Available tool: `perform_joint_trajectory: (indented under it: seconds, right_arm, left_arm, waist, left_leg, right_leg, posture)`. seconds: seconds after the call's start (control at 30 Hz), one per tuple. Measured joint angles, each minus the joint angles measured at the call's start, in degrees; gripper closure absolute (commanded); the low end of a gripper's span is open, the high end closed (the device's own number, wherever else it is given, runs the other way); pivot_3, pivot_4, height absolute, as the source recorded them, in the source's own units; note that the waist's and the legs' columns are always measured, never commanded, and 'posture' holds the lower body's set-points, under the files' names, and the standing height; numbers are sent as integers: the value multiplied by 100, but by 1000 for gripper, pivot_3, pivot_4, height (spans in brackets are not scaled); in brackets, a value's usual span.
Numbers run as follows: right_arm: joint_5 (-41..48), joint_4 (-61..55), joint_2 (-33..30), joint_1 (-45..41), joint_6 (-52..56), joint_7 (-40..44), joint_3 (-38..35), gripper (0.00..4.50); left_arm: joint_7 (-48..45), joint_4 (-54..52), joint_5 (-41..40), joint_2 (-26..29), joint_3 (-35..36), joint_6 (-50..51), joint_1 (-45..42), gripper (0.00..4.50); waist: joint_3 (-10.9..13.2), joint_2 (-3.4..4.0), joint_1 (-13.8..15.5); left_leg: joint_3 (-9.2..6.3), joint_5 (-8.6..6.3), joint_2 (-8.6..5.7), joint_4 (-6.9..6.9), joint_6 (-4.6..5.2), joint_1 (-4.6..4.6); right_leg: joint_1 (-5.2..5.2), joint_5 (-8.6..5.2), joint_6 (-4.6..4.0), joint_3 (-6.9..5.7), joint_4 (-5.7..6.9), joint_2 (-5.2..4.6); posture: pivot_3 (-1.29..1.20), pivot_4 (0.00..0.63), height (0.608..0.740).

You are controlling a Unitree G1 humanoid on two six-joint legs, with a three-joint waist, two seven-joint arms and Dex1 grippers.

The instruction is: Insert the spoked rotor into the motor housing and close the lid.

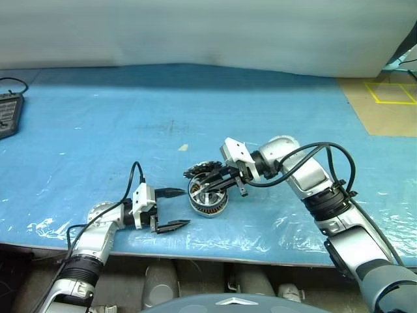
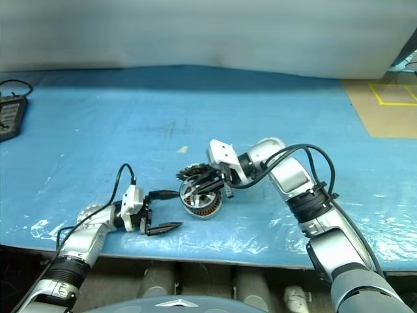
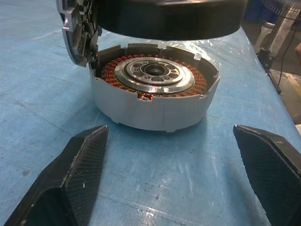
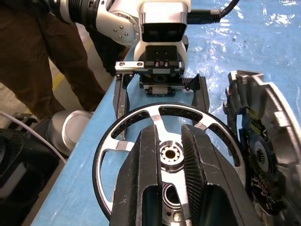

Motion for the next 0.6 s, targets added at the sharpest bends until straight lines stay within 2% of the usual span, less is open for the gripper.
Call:
perform_joint_trajectory:
  seconds: [0.6]
  right_arm:
    - [-153,174,10,23,-197,-172,42,4226]
  left_arm:
    - [-133,195,-8,-32,0,-175,-88,0]
  waist:
    - [-1,1,0]
  left_leg:
    - [0,0,0,1,-1,1]
  right_leg:
    - [1,0,0,0,0,0]
  posture:
    - [0,150,740]
